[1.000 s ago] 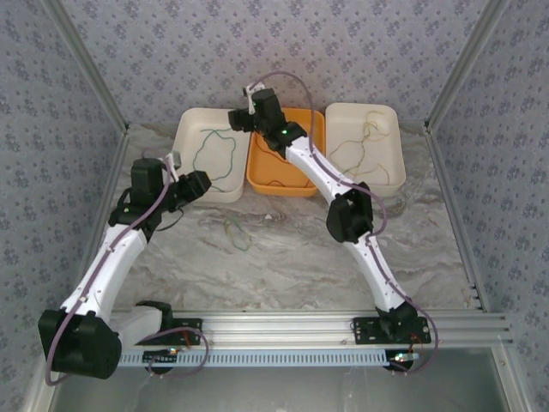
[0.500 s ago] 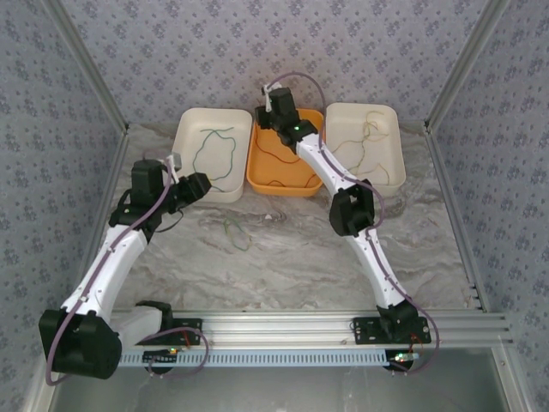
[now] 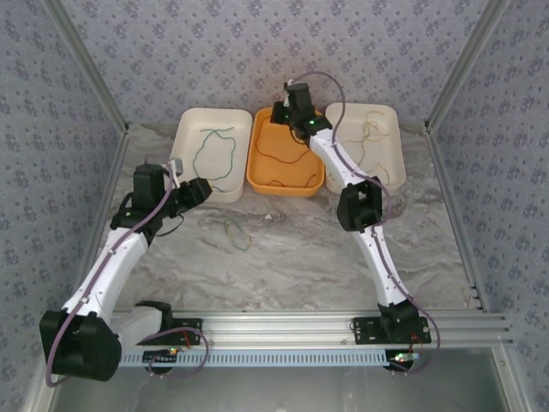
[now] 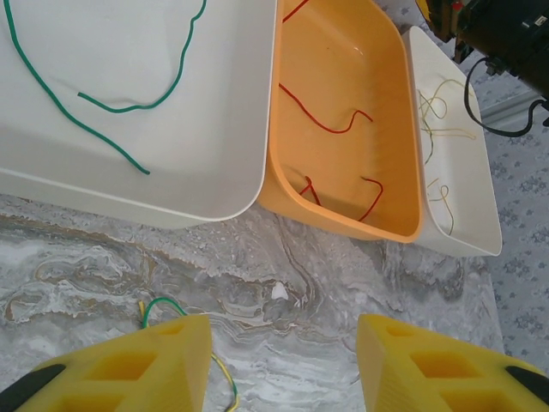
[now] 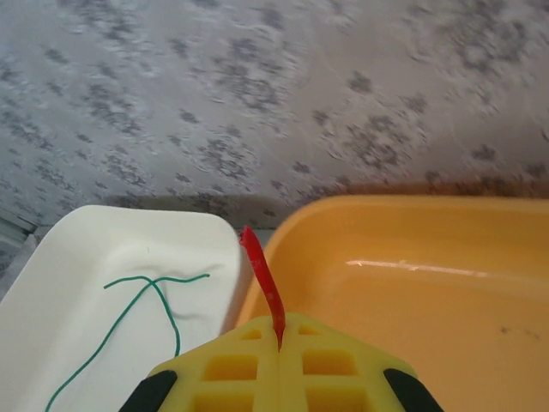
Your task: Untangle the cables
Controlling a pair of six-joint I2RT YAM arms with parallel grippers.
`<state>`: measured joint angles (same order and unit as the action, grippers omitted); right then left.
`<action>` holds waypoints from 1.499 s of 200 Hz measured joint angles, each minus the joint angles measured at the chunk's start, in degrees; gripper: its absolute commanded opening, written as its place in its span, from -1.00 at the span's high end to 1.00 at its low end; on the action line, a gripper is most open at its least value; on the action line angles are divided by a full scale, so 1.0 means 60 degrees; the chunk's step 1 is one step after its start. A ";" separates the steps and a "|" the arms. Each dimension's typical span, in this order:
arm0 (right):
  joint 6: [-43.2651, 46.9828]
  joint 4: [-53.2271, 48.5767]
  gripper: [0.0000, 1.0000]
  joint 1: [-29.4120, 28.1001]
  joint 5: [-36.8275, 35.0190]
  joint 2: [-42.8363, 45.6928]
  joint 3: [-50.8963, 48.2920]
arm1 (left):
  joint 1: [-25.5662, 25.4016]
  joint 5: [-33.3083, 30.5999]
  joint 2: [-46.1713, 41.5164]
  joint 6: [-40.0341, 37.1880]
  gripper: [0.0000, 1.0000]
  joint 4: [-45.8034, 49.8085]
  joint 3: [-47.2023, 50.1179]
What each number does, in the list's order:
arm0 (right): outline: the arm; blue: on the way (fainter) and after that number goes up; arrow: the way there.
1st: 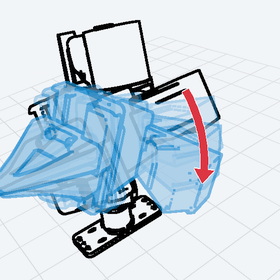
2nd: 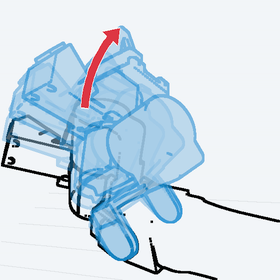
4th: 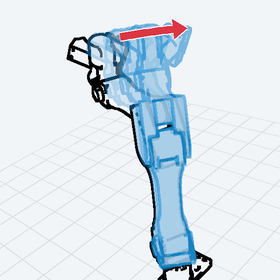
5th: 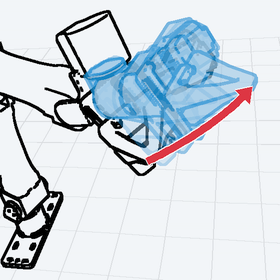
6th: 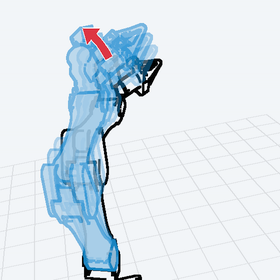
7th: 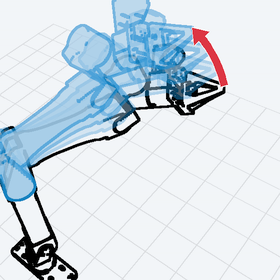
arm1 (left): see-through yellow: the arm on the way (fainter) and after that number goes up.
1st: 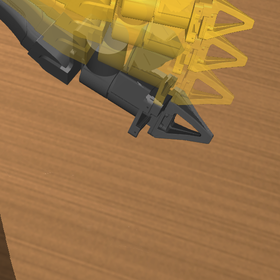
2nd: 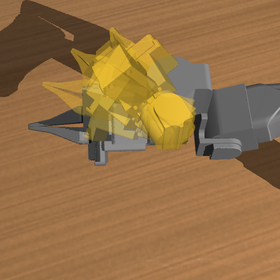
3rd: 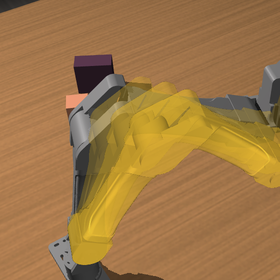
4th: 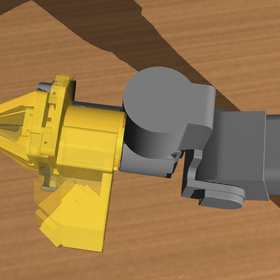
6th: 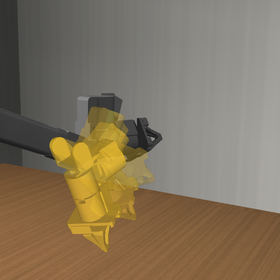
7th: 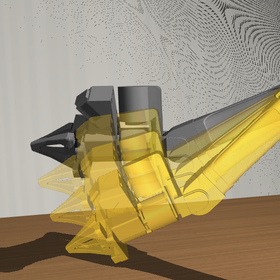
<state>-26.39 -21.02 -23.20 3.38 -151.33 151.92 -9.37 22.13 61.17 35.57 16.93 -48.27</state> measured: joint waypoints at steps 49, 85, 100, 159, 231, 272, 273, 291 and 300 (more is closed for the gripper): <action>-0.1872 -0.1056 1.00 0.0976 0.0954 0.0004 -0.0288 | 0.0000 0.0124 0.0000 0.0004 0.03 0.0000 0.0022; -0.2579 -0.1614 1.00 0.1330 0.1341 0.0000 -0.0288 | 0.0000 0.0182 -0.0051 0.0015 0.03 -0.0004 0.0106; -0.2718 -0.1719 1.00 0.1344 0.1410 -0.0044 -0.0288 | 0.0000 0.0186 -0.0138 0.0051 0.03 0.0004 0.0160; -0.3588 -0.1690 1.00 0.1228 0.1880 -0.1089 -0.0117 | 0.0000 0.0215 -0.0291 0.0164 0.04 0.0000 0.0160; -0.3799 -0.1708 0.32 0.1147 0.1880 -0.1282 -0.0299 | -0.0004 0.0284 -0.0313 0.0262 0.03 -0.0004 0.0164; -0.3595 -0.1756 0.11 0.0940 0.1501 -0.0627 -0.0783 | -0.0004 0.0284 -0.0321 0.0266 0.02 -0.0004 0.0164; -0.3595 -0.1756 0.11 0.0936 0.1486 -0.0608 -0.0780 | -0.0004 0.0284 -0.0321 0.0262 0.02 -0.0004 0.0164; -0.3486 -0.1759 0.11 0.0856 0.1337 -0.0182 -0.0787 | -0.0004 0.0284 -0.0331 0.0266 0.02 -0.0004 0.0164; -0.3413 -0.1752 0.11 0.0820 0.1286 0.0033 -0.0809 | -0.0004 0.0284 -0.0350 0.0266 0.02 0.0000 0.0164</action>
<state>-46.87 -31.53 -18.28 11.09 -151.13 147.06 -9.39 23.83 59.07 37.17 16.93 -47.29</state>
